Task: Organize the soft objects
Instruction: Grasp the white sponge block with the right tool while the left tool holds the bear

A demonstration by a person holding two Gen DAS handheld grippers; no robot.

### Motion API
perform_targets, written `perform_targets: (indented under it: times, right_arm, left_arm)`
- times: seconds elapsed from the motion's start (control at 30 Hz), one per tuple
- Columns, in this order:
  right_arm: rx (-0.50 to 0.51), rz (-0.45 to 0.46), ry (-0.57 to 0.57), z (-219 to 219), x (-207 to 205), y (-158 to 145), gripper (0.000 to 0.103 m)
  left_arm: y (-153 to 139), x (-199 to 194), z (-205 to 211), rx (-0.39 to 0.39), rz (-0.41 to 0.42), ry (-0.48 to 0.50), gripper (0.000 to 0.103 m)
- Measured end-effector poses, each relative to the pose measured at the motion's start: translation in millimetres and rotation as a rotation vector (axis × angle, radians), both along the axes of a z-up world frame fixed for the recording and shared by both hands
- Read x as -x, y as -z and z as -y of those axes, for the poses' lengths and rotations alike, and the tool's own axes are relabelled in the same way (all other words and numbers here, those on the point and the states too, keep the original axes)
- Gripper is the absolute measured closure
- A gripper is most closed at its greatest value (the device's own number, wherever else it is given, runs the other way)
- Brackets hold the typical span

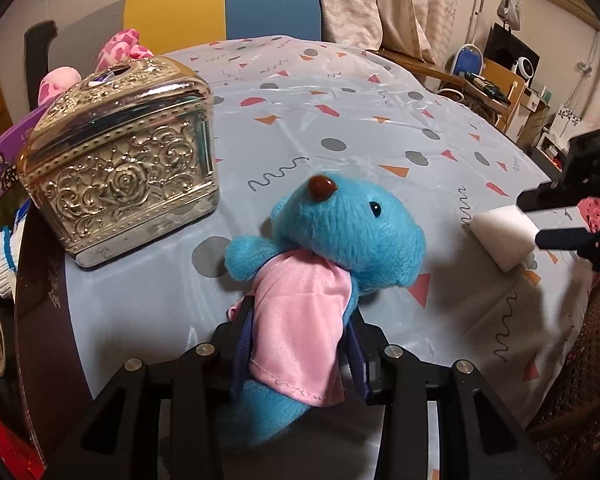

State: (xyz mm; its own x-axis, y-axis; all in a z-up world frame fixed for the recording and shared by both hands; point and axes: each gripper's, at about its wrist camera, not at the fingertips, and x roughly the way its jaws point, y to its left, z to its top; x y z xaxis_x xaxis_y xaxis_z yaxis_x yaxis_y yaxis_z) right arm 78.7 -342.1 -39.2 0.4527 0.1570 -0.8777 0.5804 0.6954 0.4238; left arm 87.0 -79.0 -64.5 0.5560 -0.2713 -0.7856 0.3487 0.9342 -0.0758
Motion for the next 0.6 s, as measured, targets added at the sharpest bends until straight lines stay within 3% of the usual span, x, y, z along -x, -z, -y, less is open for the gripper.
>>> perform_targets:
  times: [0.13, 0.2, 0.23, 0.37, 0.43, 0.6]
  right_arm:
    - [0.01, -0.034, 0.046, 0.2, 0.6, 9.8, 0.057]
    - [0.037, -0.026, 0.077, 0.4, 0.0, 8.8, 0.032]
    - [0.048, -0.028, 0.09, 1.1, -1.0, 9.6, 0.028]
    - [0.082, -0.061, 0.107, 8.3, -17.8, 21.8, 0.027]
    - [0.104, -0.048, 0.07, 8.4, -33.2, 25.0, 0.027]
    - [0.235, -0.006, -0.202, -21.4, -89.9, 20.8, 0.027]
  left_arm:
    - [0.7, 4.1, -6.2, 0.012, 0.009, 0.004, 0.059]
    - [0.7, 4.1, -7.2, 0.021, 0.008, 0.003, 0.058]
    - [0.7, 4.2, -8.1, 0.025, 0.007, 0.003, 0.058]
    - [0.5, 5.4, -11.6, 0.041, 0.008, 0.006, 0.058]
    - [0.6, 6.1, -11.9, 0.041, 0.009, 0.009, 0.057]
    - [0.8, 7.1, -10.3, 0.039, 0.012, 0.007, 0.056]
